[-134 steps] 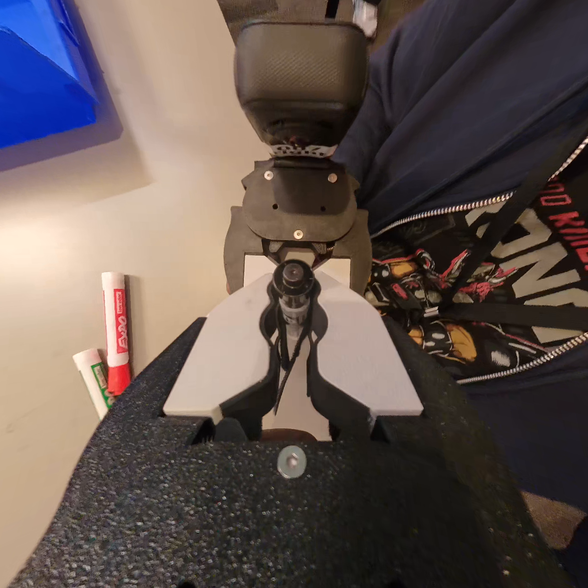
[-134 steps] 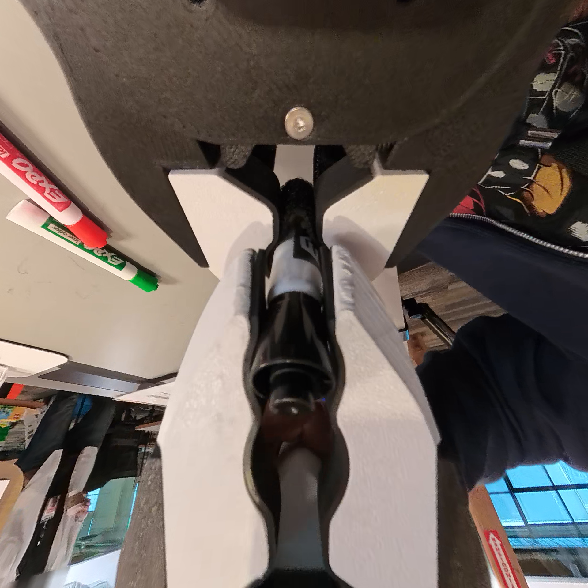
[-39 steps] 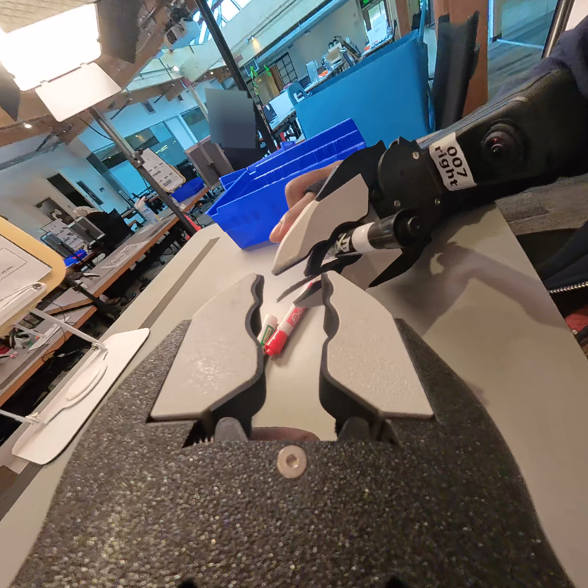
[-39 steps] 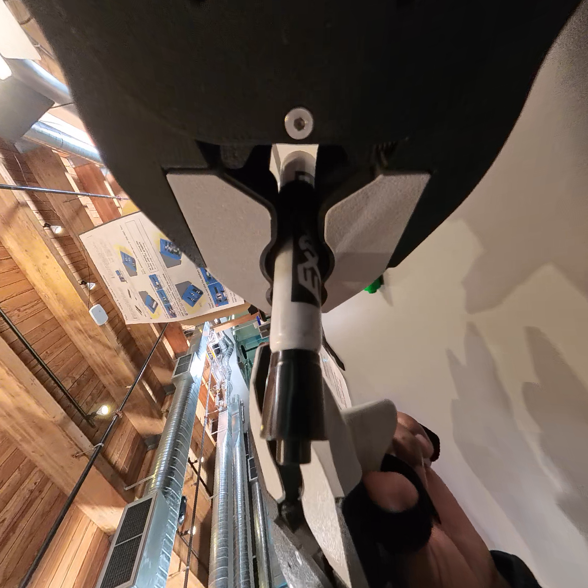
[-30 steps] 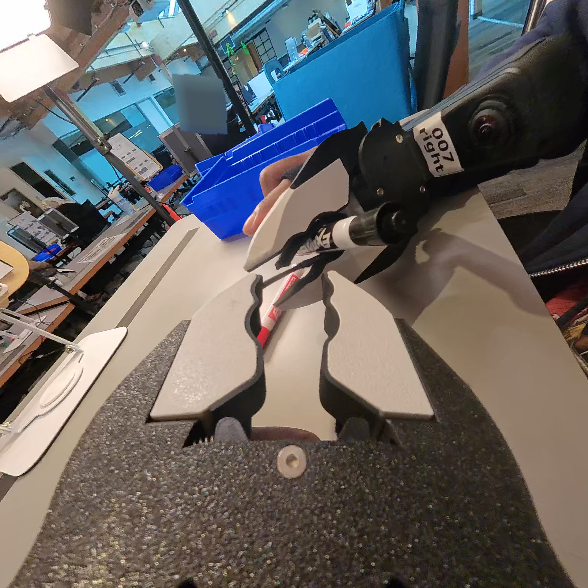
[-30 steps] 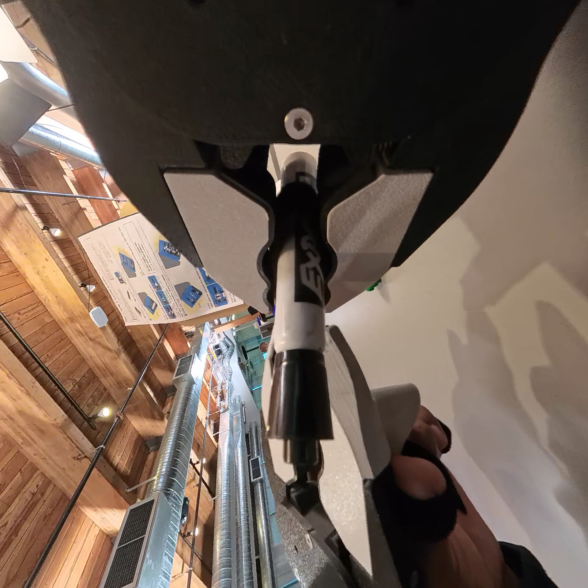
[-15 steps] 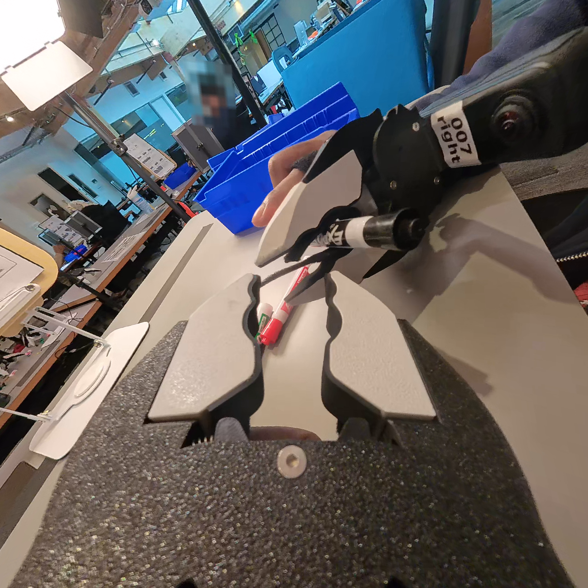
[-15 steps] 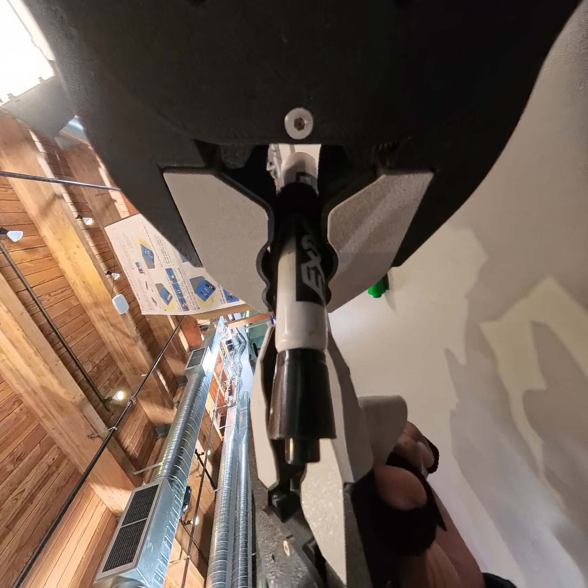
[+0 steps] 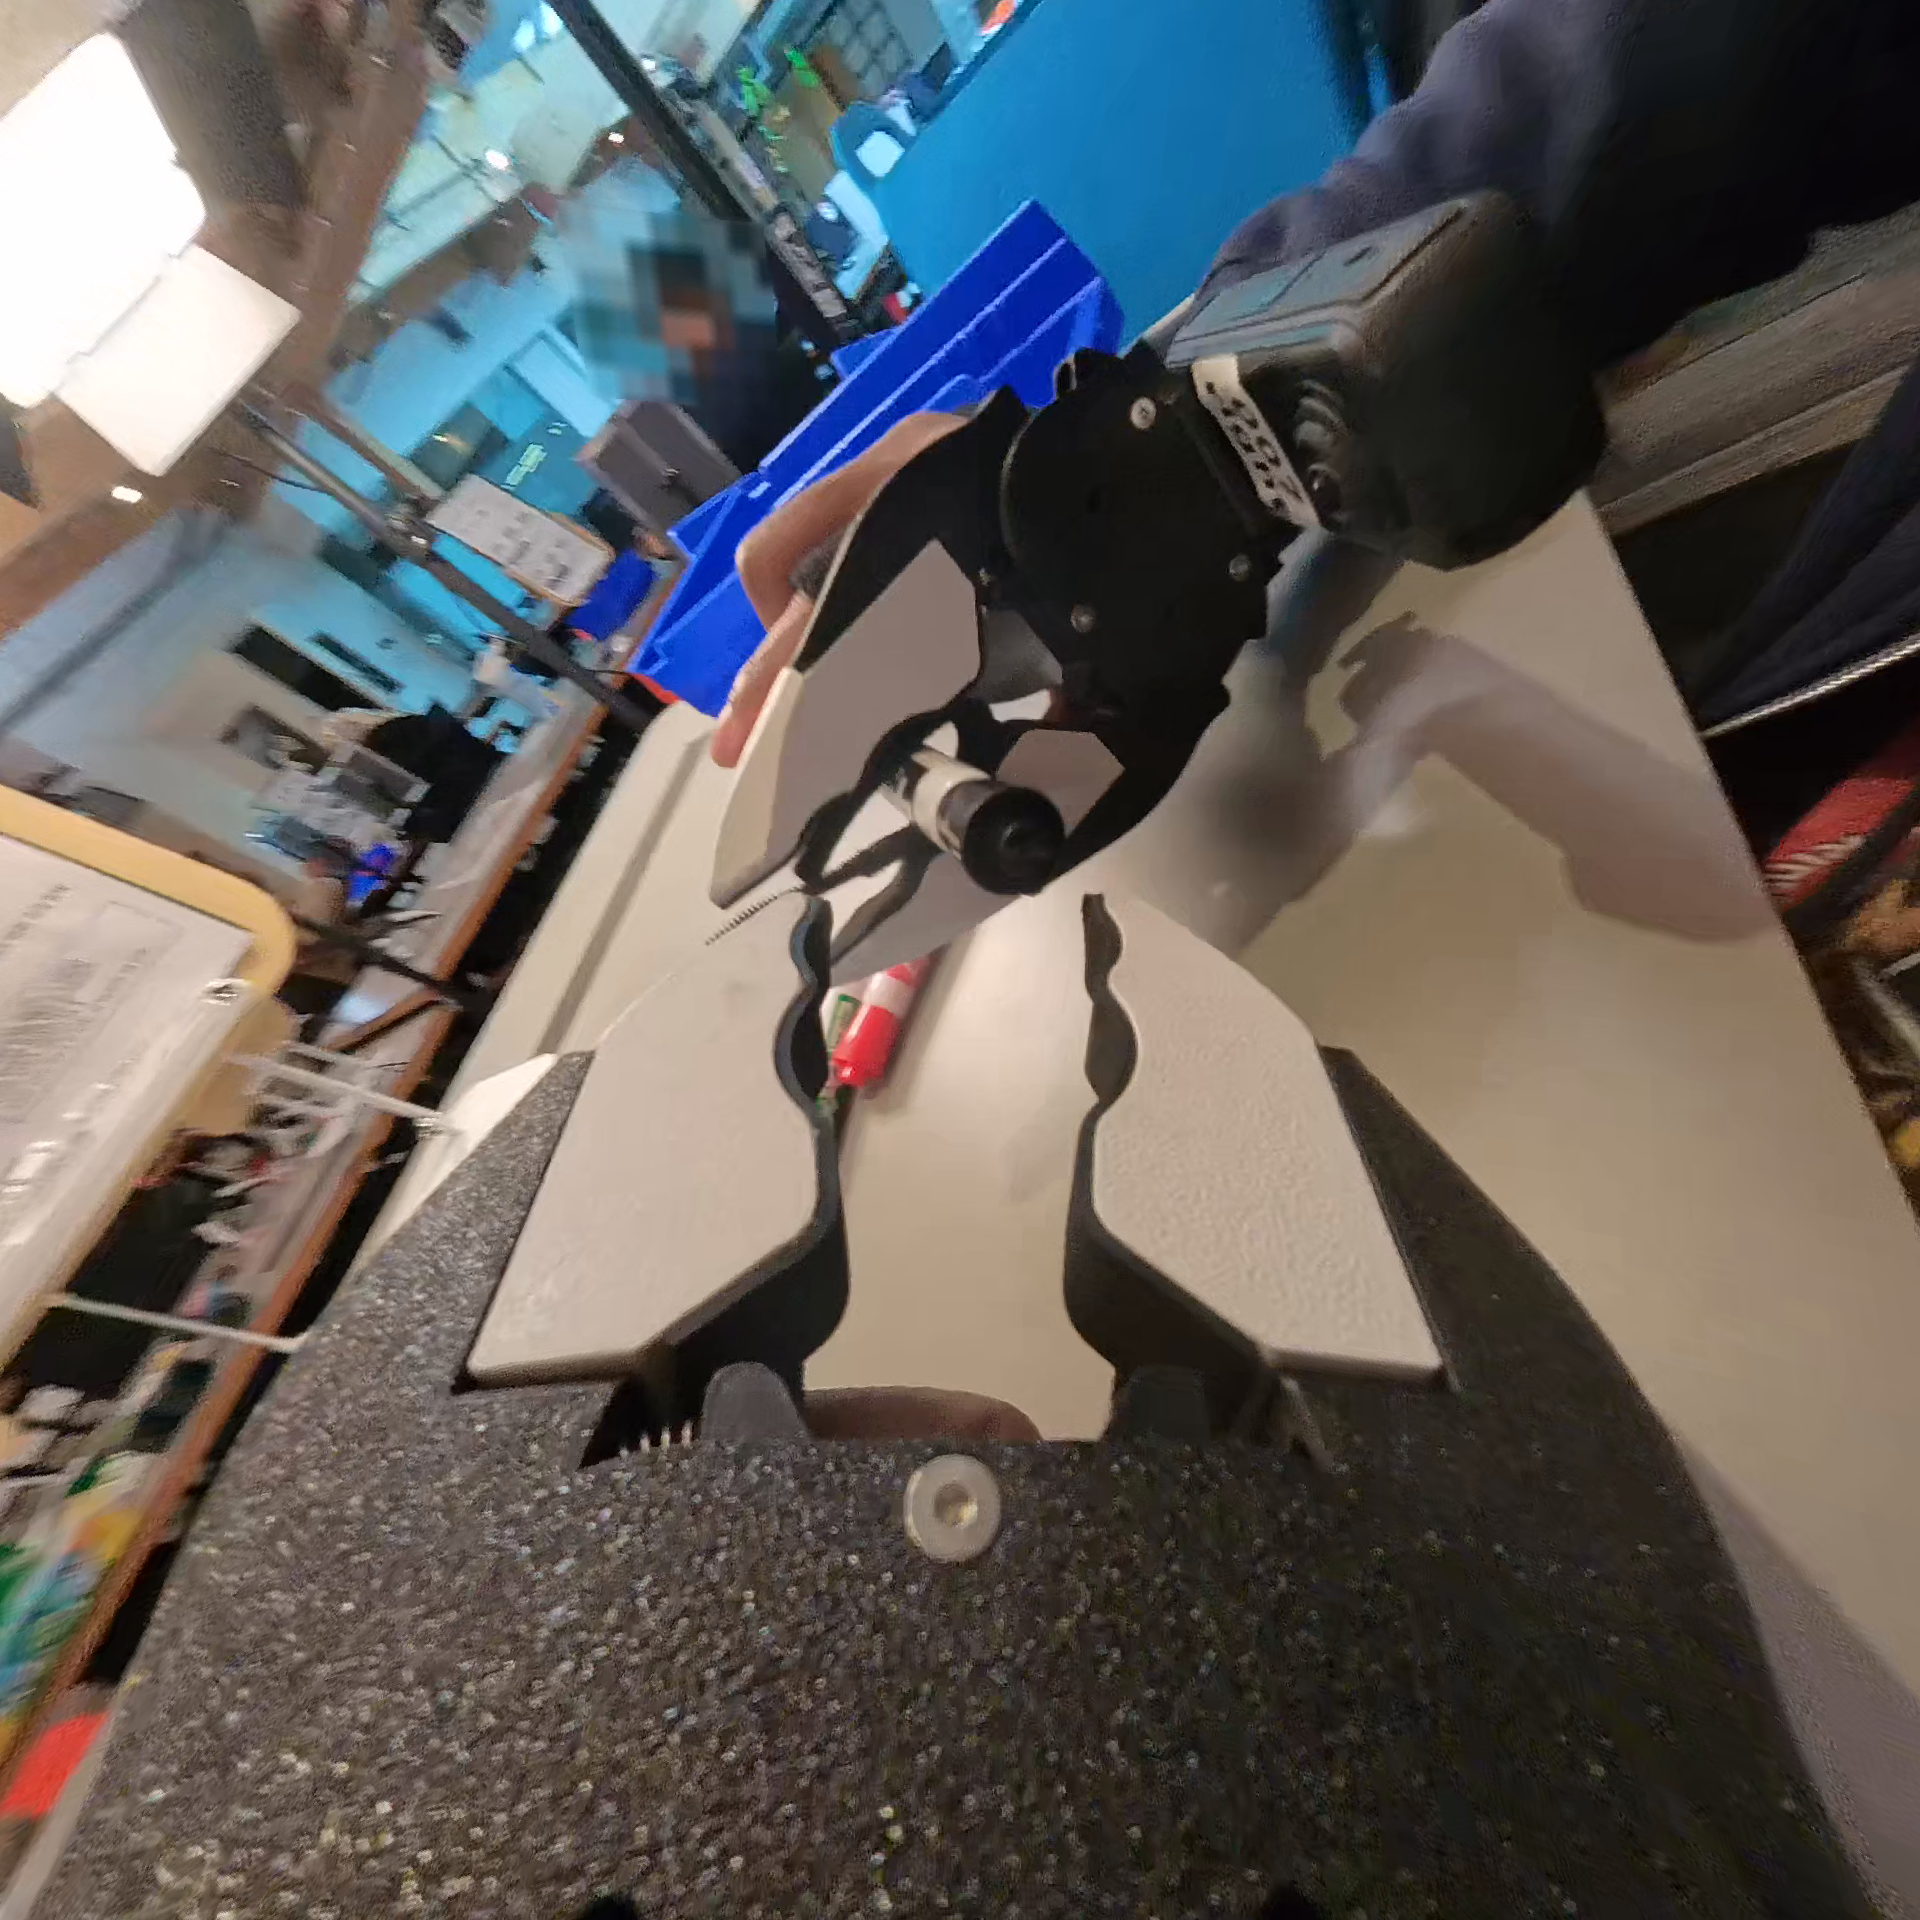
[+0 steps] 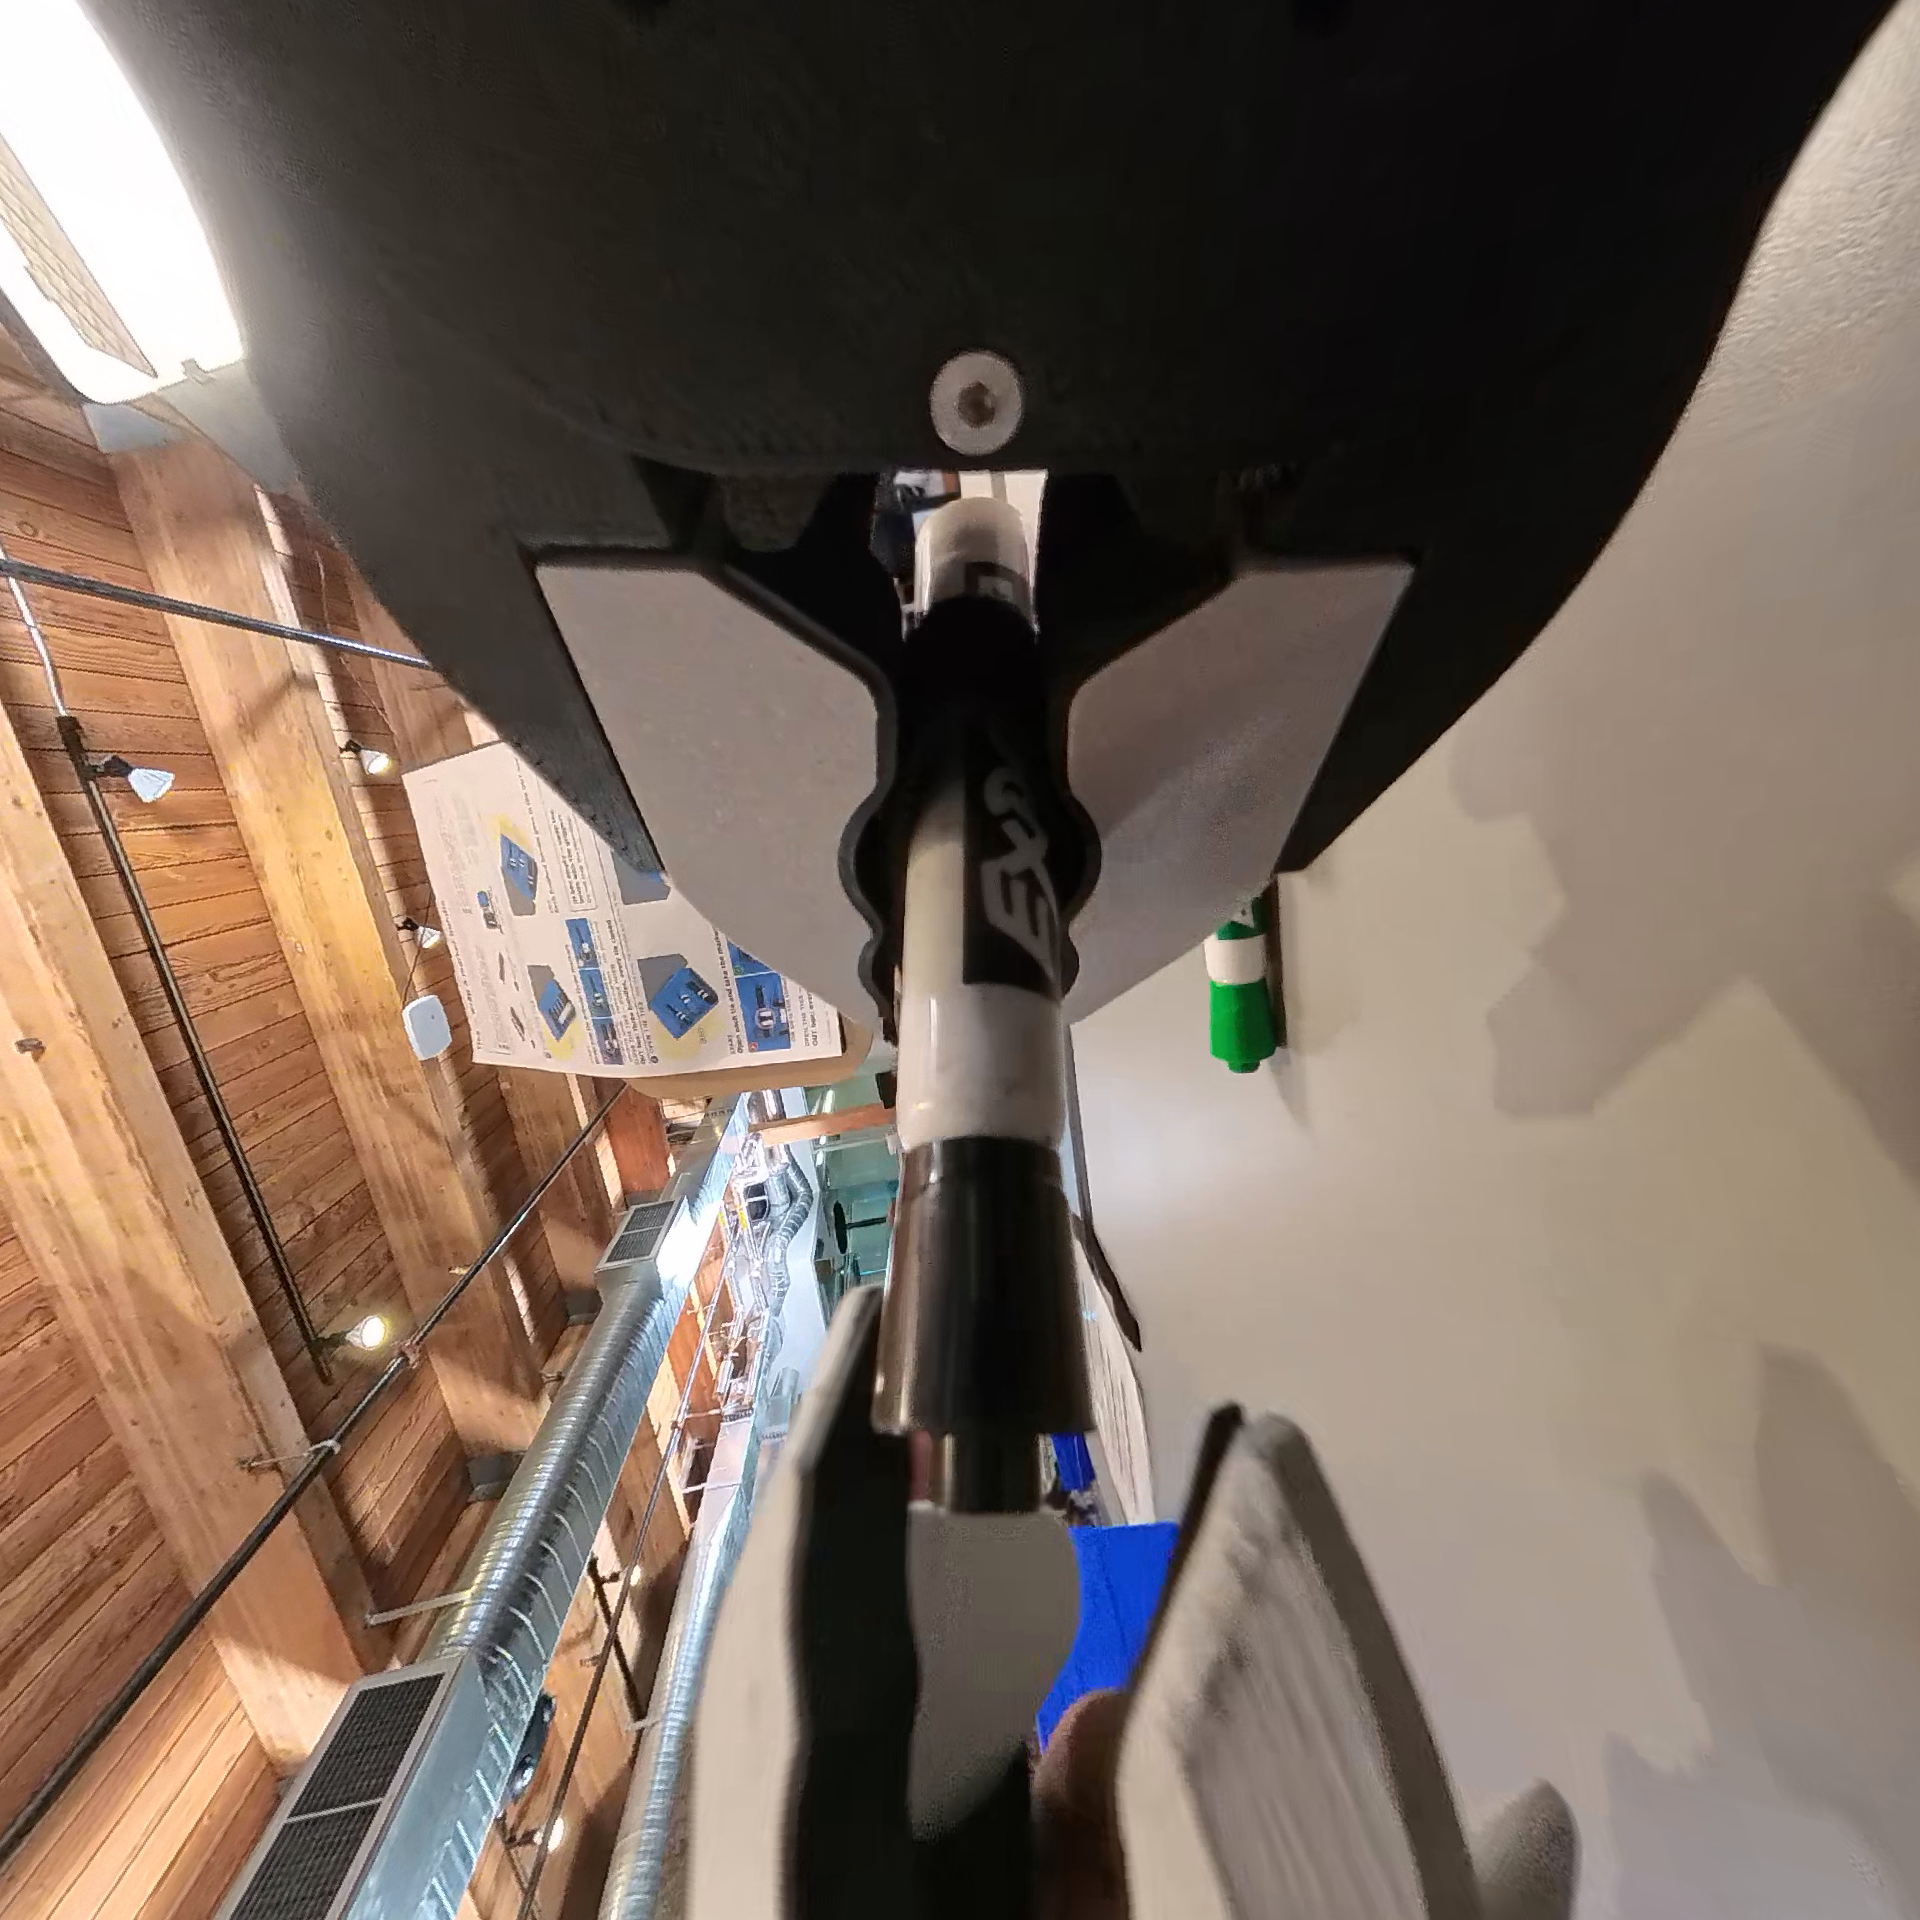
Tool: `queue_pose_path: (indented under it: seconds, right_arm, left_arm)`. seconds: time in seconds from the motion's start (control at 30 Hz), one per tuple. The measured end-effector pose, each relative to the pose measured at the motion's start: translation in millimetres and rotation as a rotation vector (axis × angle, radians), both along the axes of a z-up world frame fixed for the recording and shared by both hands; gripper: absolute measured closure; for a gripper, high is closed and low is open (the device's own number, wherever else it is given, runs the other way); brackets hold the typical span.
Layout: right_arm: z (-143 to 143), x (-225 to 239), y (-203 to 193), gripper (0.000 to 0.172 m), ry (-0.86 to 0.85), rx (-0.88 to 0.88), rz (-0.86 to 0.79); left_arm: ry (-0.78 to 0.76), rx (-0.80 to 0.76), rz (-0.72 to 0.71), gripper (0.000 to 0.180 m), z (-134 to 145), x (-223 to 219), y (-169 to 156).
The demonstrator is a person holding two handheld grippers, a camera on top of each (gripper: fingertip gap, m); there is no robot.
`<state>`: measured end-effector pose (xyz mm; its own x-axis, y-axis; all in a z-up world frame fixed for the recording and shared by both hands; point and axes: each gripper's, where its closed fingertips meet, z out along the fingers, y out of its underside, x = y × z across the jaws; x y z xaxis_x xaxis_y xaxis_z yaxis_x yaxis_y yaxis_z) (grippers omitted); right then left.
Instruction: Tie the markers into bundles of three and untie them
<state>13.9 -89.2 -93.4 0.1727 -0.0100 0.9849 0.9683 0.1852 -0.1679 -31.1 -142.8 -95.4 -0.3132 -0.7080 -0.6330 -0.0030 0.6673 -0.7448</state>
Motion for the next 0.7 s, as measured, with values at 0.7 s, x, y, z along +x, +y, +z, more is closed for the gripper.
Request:
queue_pose_path:
  seconds: [0.7]
  right_arm:
    - [-6.0,-3.5,4.5,0.146,-0.129,0.001,-0.064]
  left_arm:
    - [-0.035,0.073,0.196,0.159,-13.9,20.0,-6.8]
